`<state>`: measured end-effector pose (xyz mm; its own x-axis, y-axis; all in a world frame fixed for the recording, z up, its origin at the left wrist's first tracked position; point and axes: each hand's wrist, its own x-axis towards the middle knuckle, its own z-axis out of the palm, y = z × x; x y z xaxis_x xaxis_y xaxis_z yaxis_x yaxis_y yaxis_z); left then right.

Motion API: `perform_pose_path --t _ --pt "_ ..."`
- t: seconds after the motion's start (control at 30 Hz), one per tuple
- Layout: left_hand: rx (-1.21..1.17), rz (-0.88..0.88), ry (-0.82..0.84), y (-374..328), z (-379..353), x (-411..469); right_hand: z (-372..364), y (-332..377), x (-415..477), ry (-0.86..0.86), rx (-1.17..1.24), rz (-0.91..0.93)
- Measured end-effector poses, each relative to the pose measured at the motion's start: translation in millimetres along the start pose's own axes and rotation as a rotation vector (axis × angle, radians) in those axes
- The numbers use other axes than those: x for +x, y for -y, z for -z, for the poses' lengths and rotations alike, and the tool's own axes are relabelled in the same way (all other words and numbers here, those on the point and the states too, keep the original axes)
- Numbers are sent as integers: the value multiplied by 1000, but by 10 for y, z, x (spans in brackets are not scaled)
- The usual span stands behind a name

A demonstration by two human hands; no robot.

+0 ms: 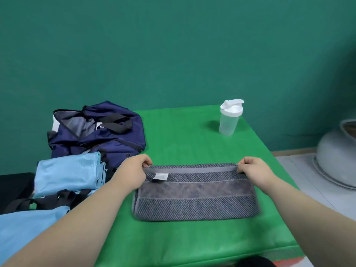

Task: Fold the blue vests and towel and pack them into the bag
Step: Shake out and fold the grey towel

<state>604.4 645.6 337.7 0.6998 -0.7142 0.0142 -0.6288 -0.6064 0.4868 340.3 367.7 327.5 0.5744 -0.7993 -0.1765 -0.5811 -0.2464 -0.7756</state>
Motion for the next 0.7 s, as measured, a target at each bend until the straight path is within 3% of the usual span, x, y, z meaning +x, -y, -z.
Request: perform_pose_path --t 0.3,0.47,0.63,0.7 --pt "68 38 14 254 -470 672 -299 -97 602 -22 -266 13" --pt "136 -32 7 397 -606 728 -396 -231 734 -47 -372 43" --pt "160 -40 38 431 -612 596 -420 -129 441 -244 -574 173" --pt "176 -10 63 394 -568 503 -495 -7 130 -212 -719 225"
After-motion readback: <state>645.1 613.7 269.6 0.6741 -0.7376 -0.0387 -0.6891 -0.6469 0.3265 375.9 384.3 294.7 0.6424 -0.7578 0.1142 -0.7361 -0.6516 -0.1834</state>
